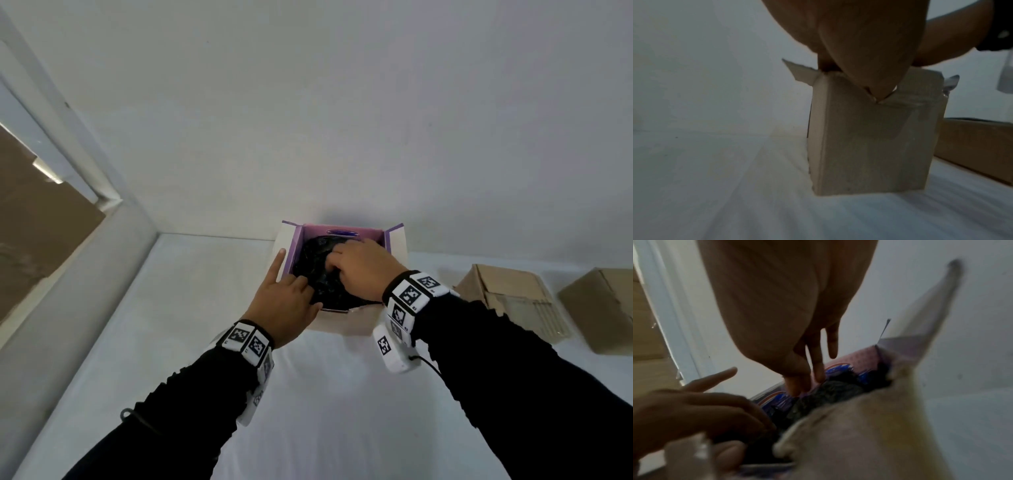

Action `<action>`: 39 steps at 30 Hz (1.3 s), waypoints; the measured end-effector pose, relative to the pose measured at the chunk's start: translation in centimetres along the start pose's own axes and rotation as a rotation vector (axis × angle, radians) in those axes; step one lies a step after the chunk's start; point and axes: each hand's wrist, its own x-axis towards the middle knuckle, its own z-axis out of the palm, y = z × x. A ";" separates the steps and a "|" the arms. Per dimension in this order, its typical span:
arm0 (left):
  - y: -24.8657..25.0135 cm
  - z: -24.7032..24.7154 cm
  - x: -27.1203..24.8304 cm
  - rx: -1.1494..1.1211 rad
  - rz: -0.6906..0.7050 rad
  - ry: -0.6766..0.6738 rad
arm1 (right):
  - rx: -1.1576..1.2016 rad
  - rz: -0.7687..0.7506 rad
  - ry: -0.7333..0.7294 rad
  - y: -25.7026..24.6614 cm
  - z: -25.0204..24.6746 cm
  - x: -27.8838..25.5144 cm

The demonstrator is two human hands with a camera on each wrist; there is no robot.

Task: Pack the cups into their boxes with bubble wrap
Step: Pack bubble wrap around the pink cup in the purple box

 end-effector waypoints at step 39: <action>-0.9 -3.0 4.6 -0.273 -0.141 -0.528 | -0.290 0.259 0.000 4.0 3.4 2.1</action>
